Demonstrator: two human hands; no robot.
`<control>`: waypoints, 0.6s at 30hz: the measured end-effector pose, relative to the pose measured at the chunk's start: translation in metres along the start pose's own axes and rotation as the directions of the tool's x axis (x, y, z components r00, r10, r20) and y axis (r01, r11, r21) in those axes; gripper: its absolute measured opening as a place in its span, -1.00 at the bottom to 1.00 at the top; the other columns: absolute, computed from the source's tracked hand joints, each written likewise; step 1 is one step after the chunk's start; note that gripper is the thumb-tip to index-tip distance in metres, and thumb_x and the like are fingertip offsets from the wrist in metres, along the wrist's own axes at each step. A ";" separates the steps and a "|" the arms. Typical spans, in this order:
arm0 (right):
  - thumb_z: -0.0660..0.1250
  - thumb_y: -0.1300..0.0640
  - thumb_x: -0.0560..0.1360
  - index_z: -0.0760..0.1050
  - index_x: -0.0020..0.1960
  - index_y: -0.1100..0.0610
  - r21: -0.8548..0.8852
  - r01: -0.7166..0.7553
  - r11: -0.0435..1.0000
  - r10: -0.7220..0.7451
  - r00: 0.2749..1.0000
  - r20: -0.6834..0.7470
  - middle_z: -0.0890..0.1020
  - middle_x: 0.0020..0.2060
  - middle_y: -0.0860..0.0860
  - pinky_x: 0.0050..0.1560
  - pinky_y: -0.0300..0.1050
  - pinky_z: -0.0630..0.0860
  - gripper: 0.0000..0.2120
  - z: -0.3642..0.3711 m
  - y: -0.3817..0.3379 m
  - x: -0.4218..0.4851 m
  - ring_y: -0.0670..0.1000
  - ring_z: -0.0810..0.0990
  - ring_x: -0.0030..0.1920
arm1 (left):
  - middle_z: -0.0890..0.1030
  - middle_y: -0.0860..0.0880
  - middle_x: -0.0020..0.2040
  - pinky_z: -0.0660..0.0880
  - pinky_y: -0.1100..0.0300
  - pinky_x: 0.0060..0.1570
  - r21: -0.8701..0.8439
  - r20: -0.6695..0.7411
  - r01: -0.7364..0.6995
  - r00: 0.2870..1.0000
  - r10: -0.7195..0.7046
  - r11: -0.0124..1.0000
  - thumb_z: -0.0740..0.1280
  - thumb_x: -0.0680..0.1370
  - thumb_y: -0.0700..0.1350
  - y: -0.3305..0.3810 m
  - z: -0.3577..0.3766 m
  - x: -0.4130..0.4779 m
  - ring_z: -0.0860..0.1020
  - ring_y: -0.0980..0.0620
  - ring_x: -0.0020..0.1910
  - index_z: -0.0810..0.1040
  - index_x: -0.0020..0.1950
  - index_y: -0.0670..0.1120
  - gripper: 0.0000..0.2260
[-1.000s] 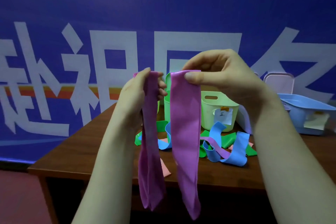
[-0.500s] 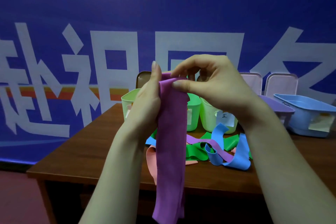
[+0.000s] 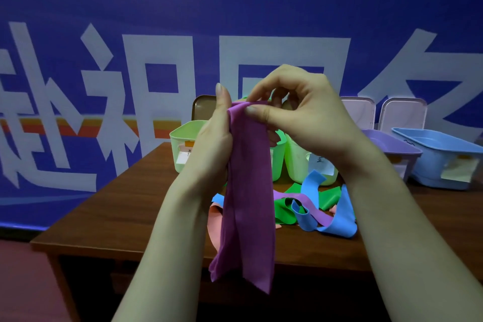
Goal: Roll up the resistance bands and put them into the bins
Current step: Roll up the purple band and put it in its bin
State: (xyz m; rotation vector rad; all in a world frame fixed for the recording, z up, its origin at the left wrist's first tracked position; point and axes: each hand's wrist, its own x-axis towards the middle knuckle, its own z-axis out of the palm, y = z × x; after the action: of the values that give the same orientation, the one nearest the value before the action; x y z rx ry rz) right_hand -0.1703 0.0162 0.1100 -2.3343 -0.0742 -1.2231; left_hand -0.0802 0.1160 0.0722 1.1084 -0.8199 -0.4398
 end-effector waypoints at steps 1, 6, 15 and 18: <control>0.49 0.17 0.40 0.62 -0.12 0.04 -0.003 -0.003 1.000 0.003 1.000 -0.002 0.57 -0.19 -0.02 -0.29 -0.40 0.39 -0.90 0.001 0.001 0.000 -0.16 0.47 -0.32 | 0.71 -0.15 -0.11 0.54 -0.08 0.14 0.009 0.001 0.000 1.000 0.000 1.000 -0.02 0.56 0.31 -0.001 0.000 0.001 0.68 -0.09 -0.05 0.71 -0.16 0.04 -0.42; 0.48 0.17 0.41 0.62 -0.11 0.09 -0.022 -0.022 1.000 0.022 1.000 -0.001 0.56 -0.19 -0.01 -0.33 -0.40 0.39 -0.92 0.002 0.004 0.001 -0.14 0.44 -0.34 | 0.71 -0.15 -0.15 0.56 -0.05 0.10 0.001 -0.029 -0.021 0.999 0.021 1.000 -0.05 0.58 0.30 -0.006 0.003 0.004 0.69 -0.06 -0.08 0.71 -0.22 0.08 -0.41; 0.50 0.13 0.39 0.63 -0.13 0.06 -0.014 -0.018 1.000 0.018 1.000 -0.011 0.51 -0.21 -0.11 -0.27 -0.38 0.36 -0.92 -0.001 0.018 0.007 -0.15 0.43 -0.33 | 0.66 -0.17 -0.31 0.58 0.10 -0.24 -0.166 0.032 -0.057 0.998 0.063 0.985 -0.07 0.59 0.28 -0.011 0.007 0.013 0.64 -0.09 -0.33 0.71 -0.21 -0.04 -0.35; 0.50 0.13 0.39 0.60 -0.14 0.03 -0.017 -0.023 1.000 0.022 0.999 -0.024 0.48 -0.15 -0.07 -0.29 -0.29 0.41 -0.90 0.000 0.024 0.010 -0.13 0.41 -0.35 | 0.58 -0.18 -0.39 0.52 0.18 -0.38 -0.194 0.131 -0.042 0.989 0.069 0.980 -0.12 0.57 0.32 -0.013 0.009 0.015 0.53 -0.05 -0.44 0.69 -0.10 -0.09 -0.30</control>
State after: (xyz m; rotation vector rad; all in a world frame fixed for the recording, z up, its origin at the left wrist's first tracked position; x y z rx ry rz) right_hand -0.1579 -0.0066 0.1076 -2.3288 -0.0293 -1.2444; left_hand -0.0762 0.0949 0.0680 0.8825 -0.9075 -0.5411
